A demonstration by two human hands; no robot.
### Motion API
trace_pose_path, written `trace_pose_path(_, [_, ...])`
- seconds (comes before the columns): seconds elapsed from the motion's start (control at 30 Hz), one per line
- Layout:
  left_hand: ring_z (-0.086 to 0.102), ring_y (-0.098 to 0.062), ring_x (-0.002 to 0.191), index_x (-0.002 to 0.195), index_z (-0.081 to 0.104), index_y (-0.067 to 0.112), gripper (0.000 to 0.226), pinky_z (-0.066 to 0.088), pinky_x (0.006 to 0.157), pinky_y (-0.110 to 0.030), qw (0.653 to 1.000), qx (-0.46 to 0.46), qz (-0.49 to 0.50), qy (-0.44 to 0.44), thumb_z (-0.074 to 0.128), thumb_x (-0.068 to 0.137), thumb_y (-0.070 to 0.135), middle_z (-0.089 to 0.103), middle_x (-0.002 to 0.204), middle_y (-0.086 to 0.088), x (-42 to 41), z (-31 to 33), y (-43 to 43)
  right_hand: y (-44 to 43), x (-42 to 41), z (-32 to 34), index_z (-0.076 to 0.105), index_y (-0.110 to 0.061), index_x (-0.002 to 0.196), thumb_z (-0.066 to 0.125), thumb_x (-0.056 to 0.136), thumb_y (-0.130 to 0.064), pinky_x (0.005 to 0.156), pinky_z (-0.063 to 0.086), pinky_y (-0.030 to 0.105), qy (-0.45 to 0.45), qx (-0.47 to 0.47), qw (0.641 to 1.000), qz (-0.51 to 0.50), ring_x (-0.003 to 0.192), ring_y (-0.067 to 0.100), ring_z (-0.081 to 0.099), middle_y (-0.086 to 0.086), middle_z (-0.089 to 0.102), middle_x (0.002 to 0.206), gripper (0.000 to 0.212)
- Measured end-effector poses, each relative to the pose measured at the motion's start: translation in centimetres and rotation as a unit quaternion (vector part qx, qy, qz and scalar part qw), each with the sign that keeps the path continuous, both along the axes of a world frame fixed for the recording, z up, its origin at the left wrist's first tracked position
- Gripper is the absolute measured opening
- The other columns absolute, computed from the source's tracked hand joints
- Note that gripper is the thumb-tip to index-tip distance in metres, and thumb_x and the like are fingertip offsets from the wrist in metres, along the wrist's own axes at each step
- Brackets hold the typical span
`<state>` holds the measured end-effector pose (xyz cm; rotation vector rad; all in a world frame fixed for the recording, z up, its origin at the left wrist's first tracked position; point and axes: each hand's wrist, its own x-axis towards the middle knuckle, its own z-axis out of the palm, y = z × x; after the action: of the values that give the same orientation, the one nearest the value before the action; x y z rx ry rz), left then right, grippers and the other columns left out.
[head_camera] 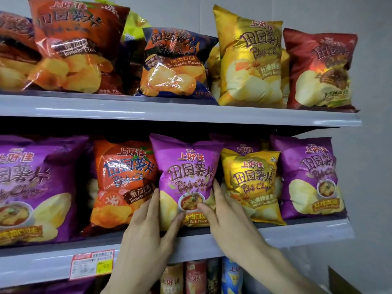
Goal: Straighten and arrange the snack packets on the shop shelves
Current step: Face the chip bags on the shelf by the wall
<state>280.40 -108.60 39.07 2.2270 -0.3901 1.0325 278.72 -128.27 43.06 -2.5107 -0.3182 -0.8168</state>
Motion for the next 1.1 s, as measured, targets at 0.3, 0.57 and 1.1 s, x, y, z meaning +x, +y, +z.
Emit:
trace_pose_path(0.3, [0.075,-0.029,0.105,0.139,0.068,0.013,0.069,0.057,0.068,-0.035,0.991,0.115,0.071,0.001,0.069,0.084,0.056,0.074,0.124,0.001,-4.0,1.7,1.1,-4.5,-3.8,1.8,0.028,-0.027,0.162,0.035,0.106,-0.06,0.124,0.024,0.029,-0.053,-0.184,0.981,-0.002,0.155,0.006,0.013,-0.013,0.023,0.167,0.065])
trace_pose_path(0.57, [0.071,-0.02,0.108,0.142,0.063,0.029,0.078,0.06,0.078,-0.04,0.98,0.182,0.079,0.003,0.037,0.083,0.072,0.071,0.12,0.011,-8.9,6.3,-6.7,-13.0,-4.9,2.4,0.059,-0.02,0.141,0.042,0.098,-0.057,0.114,0.042,0.037,-0.153,-0.203,0.967,-0.014,0.145,0.015,0.041,-0.005,0.055,0.15,0.059])
trace_pose_path(1.1, [0.064,-0.026,0.119,0.167,0.006,0.017,0.138,0.057,0.094,-0.03,0.97,-0.07,0.0,0.232,0.077,0.067,0.081,0.058,0.146,-0.007,0.6,7.5,-20.5,-31.1,-1.9,2.6,0.012,-0.023,0.165,0.073,0.089,-0.057,0.12,0.03,0.04,-0.061,0.102,0.992,-0.032,0.153,0.021,0.027,-0.001,0.023,0.17,0.103])
